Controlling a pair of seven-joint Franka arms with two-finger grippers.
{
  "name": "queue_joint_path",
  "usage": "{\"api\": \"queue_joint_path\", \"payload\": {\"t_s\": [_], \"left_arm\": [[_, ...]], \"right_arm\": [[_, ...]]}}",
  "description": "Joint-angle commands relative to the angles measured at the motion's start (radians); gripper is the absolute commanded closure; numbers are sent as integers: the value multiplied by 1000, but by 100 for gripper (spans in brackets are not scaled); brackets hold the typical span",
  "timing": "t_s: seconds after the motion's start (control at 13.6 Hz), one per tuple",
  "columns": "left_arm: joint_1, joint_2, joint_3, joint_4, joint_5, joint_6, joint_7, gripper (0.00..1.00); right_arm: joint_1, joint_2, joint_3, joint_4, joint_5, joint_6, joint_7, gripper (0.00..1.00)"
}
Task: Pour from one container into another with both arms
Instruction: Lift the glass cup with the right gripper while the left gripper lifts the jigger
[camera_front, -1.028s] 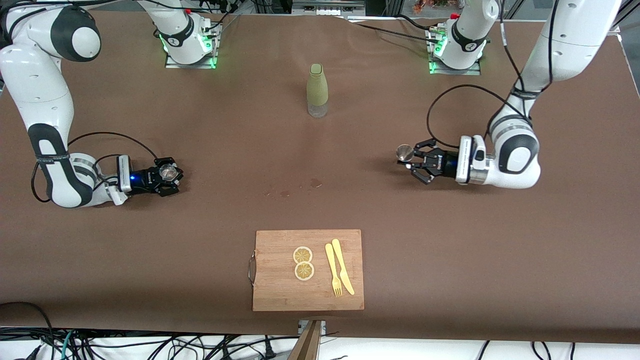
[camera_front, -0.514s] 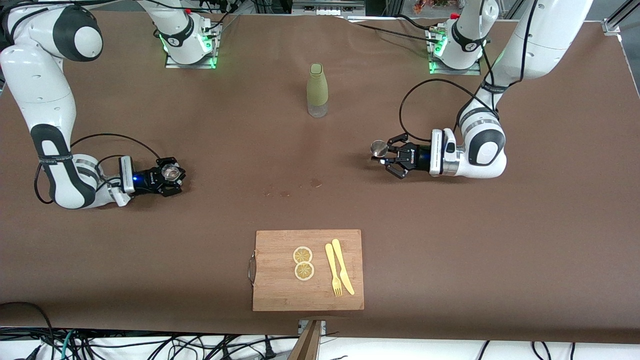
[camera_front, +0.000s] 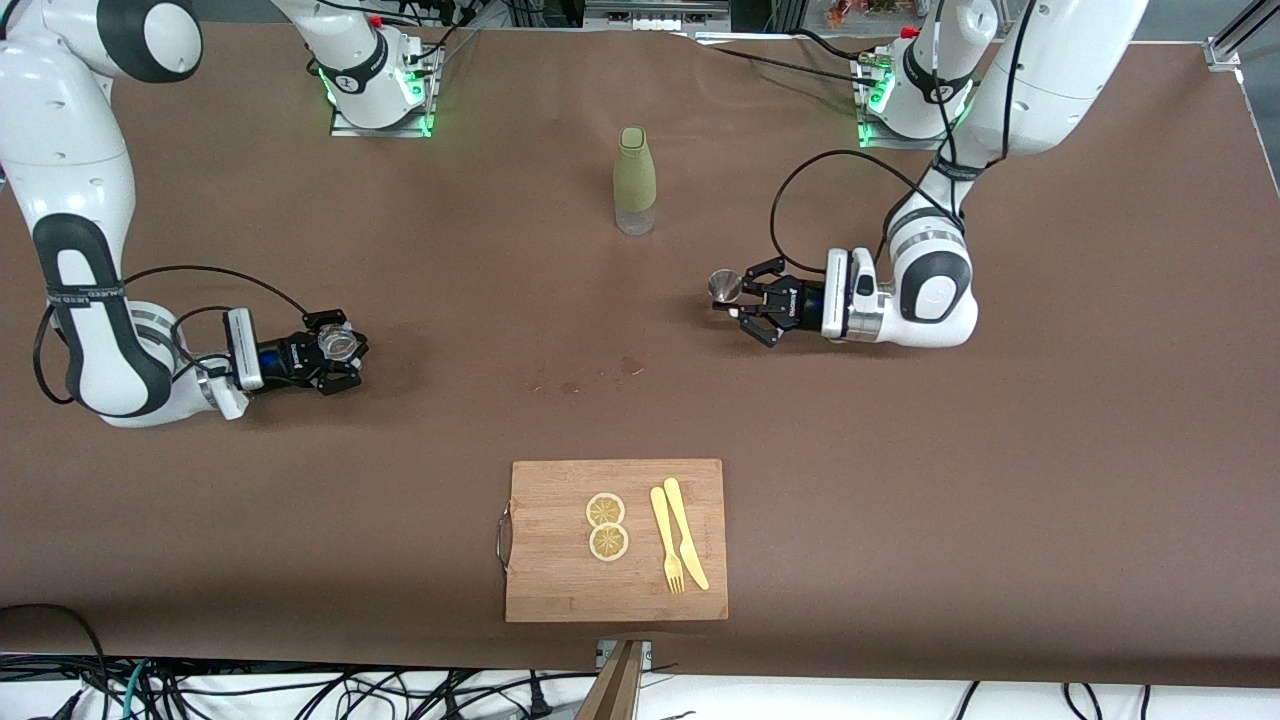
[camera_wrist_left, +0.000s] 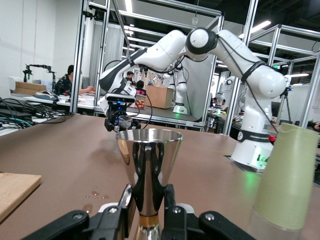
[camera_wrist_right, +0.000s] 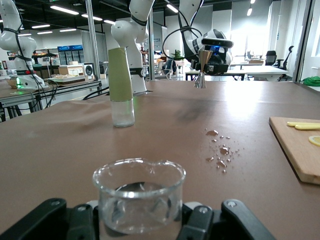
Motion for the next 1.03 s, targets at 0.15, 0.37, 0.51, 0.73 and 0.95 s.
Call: {"api": "queue_joint_path", "payload": {"t_s": [0.15,0.37,0.51,0.73,0.95], "left_arm": [[-59,26,8,-7,-80,28,145,100],[-115,34,6,-5,-147,70,148,100],[-118,29,6,-5,-150,83,148,100],[-119,25,6,-4,-155,85,141,100],[-124,28,6,-2,-155,85,139,100]], "right_arm": [[65,-189,-7,-116,29,21,126,100],[123,-274,-7,-162,81,41,164,100],[171,-301,-8,-179,130,75,167,100],[240,-373,-8,-250,213,139,207,100],[306,-377,-10,-253,276,184,236,100]]}}
